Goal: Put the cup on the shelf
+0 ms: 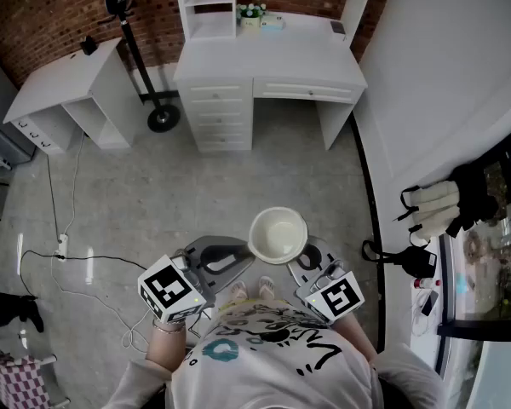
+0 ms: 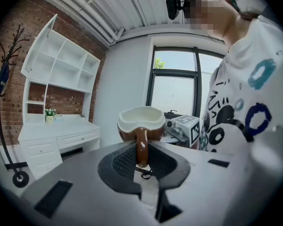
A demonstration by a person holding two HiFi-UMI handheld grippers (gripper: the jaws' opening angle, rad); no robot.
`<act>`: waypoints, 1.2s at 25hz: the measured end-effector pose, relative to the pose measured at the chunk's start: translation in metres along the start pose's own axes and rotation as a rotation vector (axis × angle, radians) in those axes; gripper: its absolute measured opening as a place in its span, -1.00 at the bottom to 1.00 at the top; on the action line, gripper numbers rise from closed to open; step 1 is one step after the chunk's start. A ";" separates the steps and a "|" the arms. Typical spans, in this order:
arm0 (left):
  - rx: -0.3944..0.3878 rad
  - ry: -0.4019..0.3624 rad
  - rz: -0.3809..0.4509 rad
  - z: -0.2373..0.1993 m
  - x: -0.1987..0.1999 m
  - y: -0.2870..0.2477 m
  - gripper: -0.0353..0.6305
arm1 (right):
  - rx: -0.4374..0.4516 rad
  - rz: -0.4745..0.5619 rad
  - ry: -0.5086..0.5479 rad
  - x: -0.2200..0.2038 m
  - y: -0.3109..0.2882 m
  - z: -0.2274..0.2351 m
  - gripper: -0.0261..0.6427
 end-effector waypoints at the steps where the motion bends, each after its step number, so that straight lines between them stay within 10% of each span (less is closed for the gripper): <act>1: -0.001 -0.003 -0.001 0.001 0.001 -0.001 -0.73 | -0.010 -0.003 -0.007 0.001 0.001 0.000 -0.84; 30: 0.077 -0.014 0.028 -0.009 0.002 0.033 -0.73 | 0.069 -0.014 -0.048 0.007 -0.028 -0.012 -0.84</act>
Point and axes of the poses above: the fingertips, and each gripper's own axes: y backward along the fingers, z to its right, x out of its top, the point moved 4 cm from there along y, backward along the fingers, and after that the axes turned 14 degrees about -y, right-handed, at the moved point
